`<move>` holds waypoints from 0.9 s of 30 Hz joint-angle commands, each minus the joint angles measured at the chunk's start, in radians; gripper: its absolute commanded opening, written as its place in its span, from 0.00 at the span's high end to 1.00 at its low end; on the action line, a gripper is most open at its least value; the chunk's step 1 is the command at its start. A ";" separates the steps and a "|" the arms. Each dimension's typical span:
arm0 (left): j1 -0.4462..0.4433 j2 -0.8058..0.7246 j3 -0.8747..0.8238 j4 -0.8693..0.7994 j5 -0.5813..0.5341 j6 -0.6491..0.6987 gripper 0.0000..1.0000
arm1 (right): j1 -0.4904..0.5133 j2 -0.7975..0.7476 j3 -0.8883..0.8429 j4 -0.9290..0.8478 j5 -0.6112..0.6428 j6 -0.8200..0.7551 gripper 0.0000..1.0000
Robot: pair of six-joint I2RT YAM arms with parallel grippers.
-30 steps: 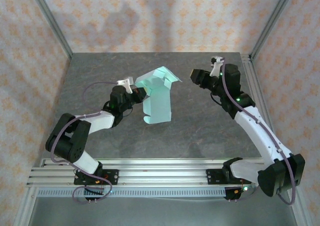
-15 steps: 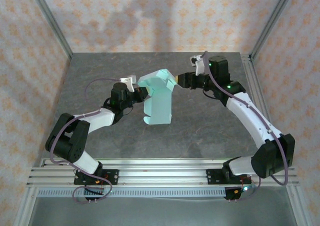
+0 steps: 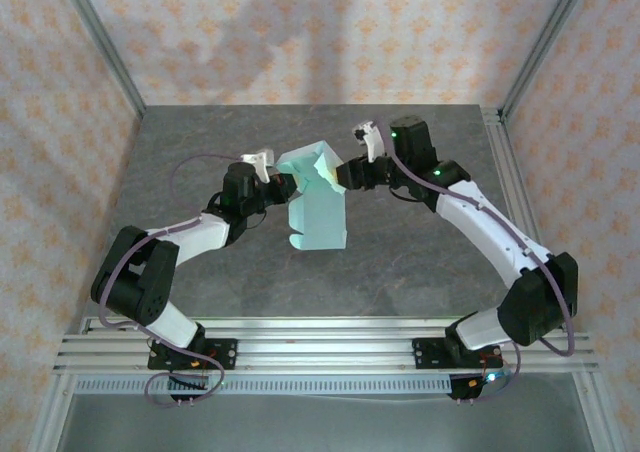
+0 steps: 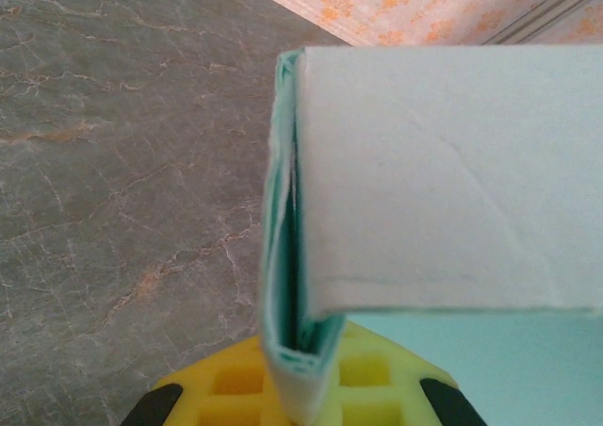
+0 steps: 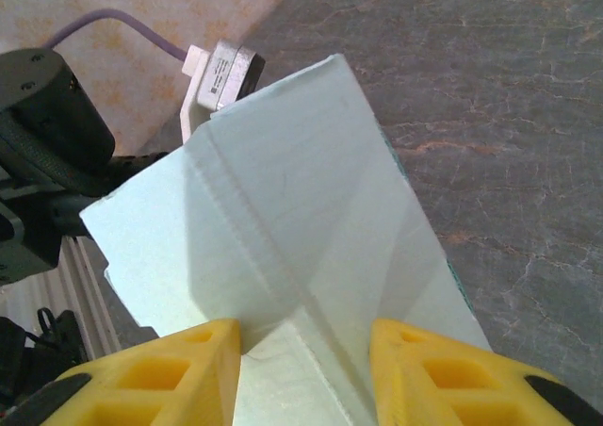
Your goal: Fold the paper box
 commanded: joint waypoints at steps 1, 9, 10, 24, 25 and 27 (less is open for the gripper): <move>-0.004 -0.007 0.031 0.007 0.038 0.010 1.00 | 0.016 0.015 0.042 -0.024 0.073 -0.052 0.60; -0.006 -0.008 0.035 -0.007 0.044 0.020 1.00 | 0.093 0.059 0.086 -0.078 0.307 -0.123 0.60; -0.006 -0.011 0.033 -0.011 0.044 0.022 1.00 | 0.101 0.064 0.092 -0.082 0.337 -0.128 0.61; -0.006 -0.015 0.027 -0.012 0.041 0.028 1.00 | 0.132 0.100 0.143 -0.081 0.484 -0.066 0.64; -0.005 -0.015 0.026 -0.010 0.041 0.028 1.00 | 0.132 0.102 0.146 -0.086 0.498 -0.073 0.65; -0.006 -0.020 0.025 -0.011 0.041 0.027 1.00 | 0.132 0.104 0.149 -0.096 0.531 -0.084 0.66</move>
